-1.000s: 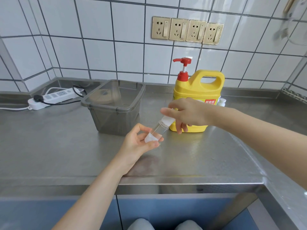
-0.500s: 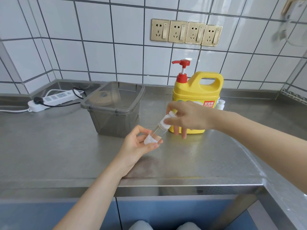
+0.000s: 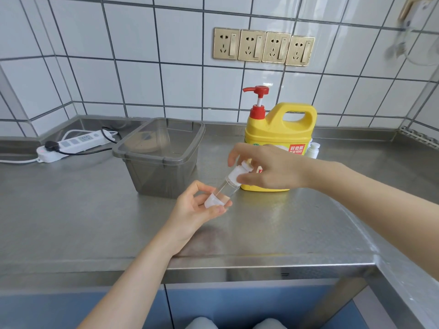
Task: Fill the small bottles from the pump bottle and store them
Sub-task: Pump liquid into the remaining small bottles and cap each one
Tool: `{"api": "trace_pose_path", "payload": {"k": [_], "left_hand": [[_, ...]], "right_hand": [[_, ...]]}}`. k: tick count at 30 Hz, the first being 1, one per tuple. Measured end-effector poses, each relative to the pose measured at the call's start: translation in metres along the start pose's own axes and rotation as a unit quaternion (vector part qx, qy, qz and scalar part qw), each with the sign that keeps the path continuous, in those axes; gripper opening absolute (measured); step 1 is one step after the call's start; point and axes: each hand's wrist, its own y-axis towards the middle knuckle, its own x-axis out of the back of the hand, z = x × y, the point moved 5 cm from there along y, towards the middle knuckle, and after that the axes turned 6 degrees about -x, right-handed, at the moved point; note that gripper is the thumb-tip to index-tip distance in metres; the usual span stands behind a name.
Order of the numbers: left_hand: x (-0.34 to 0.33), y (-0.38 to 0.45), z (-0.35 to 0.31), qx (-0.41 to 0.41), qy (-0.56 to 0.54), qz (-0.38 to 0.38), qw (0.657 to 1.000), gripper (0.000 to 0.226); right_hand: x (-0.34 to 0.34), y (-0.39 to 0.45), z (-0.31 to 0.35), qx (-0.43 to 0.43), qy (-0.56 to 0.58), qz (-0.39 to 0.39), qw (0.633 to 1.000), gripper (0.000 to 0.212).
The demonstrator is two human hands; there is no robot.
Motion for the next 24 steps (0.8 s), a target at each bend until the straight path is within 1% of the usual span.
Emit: {"api": "trace_pose_path", "payload": {"k": [1, 4, 6, 8, 9, 12, 14, 16, 18, 20, 22, 24], "left_hand": [[0.000, 0.000, 0.000, -0.002, 0.006, 0.003, 1.000, 0.038], [-0.001, 0.000, 0.002, -0.016, 0.067, 0.012, 0.998, 0.037], [0.000, 0.000, 0.000, -0.027, 0.084, 0.005, 0.996, 0.034], [0.001, 0.000, -0.003, -0.033, 0.064, -0.008, 0.997, 0.035], [0.002, 0.001, -0.003, -0.033, 0.054, -0.014, 0.998, 0.035], [0.003, 0.002, -0.006, -0.048, 0.069, -0.027, 0.996, 0.034], [0.005, 0.002, -0.008, -0.071, 0.104, -0.049, 0.991, 0.034], [0.006, 0.001, -0.009, -0.091, 0.141, -0.073, 0.983, 0.034], [0.008, 0.001, -0.010, -0.112, 0.170, -0.093, 0.975, 0.034], [0.010, -0.001, -0.012, -0.137, 0.190, -0.113, 0.966, 0.033], [0.013, -0.002, -0.015, -0.156, 0.205, -0.140, 0.956, 0.033], [0.015, -0.004, -0.018, -0.168, 0.209, -0.162, 0.950, 0.033]], "right_hand": [[0.000, 0.000, 0.002, 0.011, -0.024, -0.010, 1.000, 0.014], [-0.005, 0.003, 0.003, 0.012, -0.082, -0.046, 0.995, 0.039], [-0.007, 0.004, 0.004, 0.015, -0.090, -0.064, 0.994, 0.044], [-0.008, 0.003, 0.005, 0.017, -0.041, -0.066, 0.997, 0.043], [-0.009, 0.003, 0.006, 0.017, -0.022, -0.063, 0.998, 0.040], [-0.010, 0.005, 0.010, 0.004, 0.004, -0.087, 0.996, 0.031], [-0.009, 0.008, 0.008, -0.043, 0.045, -0.096, 0.993, 0.031], [-0.011, 0.012, 0.005, -0.103, 0.090, -0.075, 0.988, 0.032], [-0.016, 0.016, 0.005, -0.156, 0.128, -0.057, 0.978, 0.033], [-0.021, 0.020, 0.007, -0.188, 0.164, -0.053, 0.967, 0.032], [-0.026, 0.023, 0.009, -0.199, 0.222, -0.056, 0.953, 0.032], [-0.032, 0.024, 0.010, -0.185, 0.308, -0.058, 0.931, 0.026]]}}
